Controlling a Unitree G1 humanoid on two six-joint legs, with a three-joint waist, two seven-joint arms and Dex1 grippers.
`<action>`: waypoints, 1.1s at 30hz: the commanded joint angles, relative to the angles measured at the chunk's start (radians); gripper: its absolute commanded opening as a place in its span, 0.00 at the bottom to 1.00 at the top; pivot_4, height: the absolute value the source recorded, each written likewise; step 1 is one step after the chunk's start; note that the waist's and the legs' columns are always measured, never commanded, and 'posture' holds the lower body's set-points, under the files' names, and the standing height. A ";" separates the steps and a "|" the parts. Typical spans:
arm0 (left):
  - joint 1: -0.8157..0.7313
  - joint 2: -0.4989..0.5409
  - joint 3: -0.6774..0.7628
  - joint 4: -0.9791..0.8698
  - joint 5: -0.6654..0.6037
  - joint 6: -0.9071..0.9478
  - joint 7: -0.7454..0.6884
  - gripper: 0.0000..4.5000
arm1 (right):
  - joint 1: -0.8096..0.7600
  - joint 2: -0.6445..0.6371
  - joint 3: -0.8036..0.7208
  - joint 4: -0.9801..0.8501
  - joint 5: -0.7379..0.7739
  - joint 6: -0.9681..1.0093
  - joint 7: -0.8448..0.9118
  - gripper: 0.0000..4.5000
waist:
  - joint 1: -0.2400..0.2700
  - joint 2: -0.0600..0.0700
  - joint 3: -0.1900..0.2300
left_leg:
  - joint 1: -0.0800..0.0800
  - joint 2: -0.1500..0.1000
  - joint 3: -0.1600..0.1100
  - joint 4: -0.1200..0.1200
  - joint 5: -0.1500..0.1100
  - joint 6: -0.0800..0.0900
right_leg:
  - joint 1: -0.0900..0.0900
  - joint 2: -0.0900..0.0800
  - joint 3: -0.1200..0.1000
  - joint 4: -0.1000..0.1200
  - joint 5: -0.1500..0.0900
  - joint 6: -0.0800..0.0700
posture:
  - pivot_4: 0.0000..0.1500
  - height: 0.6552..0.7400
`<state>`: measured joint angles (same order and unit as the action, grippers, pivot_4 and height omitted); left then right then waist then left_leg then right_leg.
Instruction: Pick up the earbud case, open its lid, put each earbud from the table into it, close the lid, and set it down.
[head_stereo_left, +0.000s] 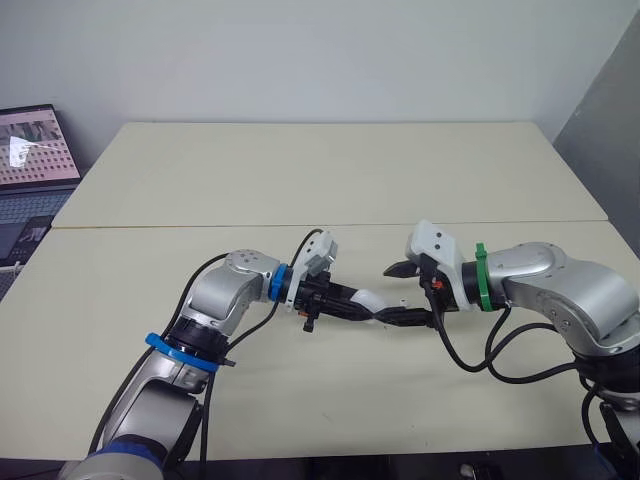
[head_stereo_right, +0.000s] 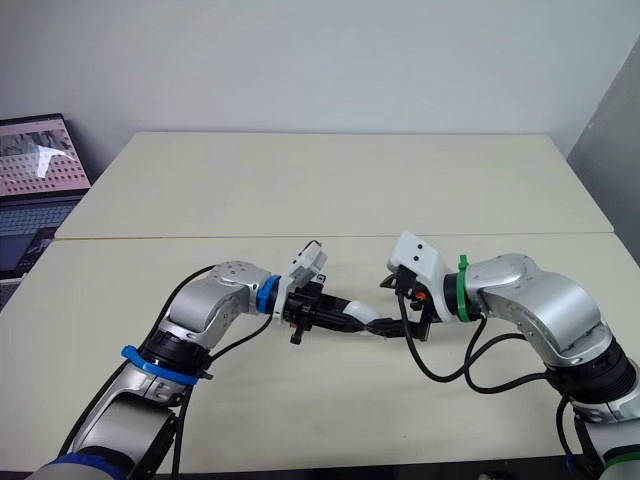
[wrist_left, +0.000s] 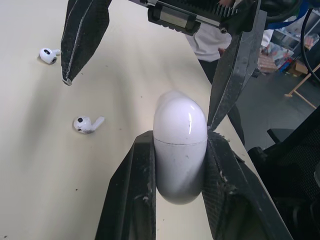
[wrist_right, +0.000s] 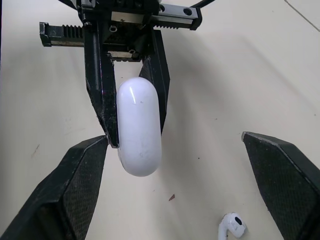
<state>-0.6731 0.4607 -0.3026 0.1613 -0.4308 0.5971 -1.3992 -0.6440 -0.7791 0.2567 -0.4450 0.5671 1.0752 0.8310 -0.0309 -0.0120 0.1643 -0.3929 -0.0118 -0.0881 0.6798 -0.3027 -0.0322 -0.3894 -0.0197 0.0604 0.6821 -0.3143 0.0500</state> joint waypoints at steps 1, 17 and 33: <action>-0.006 -0.008 0.010 -0.043 -0.023 -0.006 -0.020 0.18 | -0.028 -0.009 -0.046 0.018 -0.030 -0.015 -0.026 0.99 | 0.000 0.000 0.000 | 0.000 0.000 0.000 0.000 0.000 0.000 | 0.000 0.000 0.000 0.000 0.000 0.000 | 1.00 1.00; -0.001 -0.005 0.019 -0.018 -0.007 -0.019 -0.017 0.18 | -0.086 0.000 -0.226 -0.036 0.117 0.089 -0.027 0.99 | 0.000 0.000 0.000 | 0.000 0.000 0.000 0.000 0.000 0.000 | 0.000 0.000 0.000 0.000 0.000 0.000 | 1.00 1.00; 0.126 0.063 0.244 -0.072 -0.017 -0.177 0.133 0.18 | 0.125 -0.042 -0.114 0.040 -0.058 -0.042 -0.120 0.99 | -0.003 0.000 0.000 | 0.000 0.000 0.002 0.000 0.000 0.000 | -0.001 -0.001 0.001 0.002 0.000 0.000 | 1.00 1.00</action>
<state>-0.5452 0.5116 -0.1032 0.1404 -0.4316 0.4554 -1.2748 -0.5233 -0.8305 0.1373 -0.4032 0.5439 1.0745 0.7330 -0.0337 -0.0119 0.1641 -0.3927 -0.0116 -0.0868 0.6799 -0.3027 -0.0322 -0.3904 -0.0204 0.0618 0.6843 -0.3143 0.0500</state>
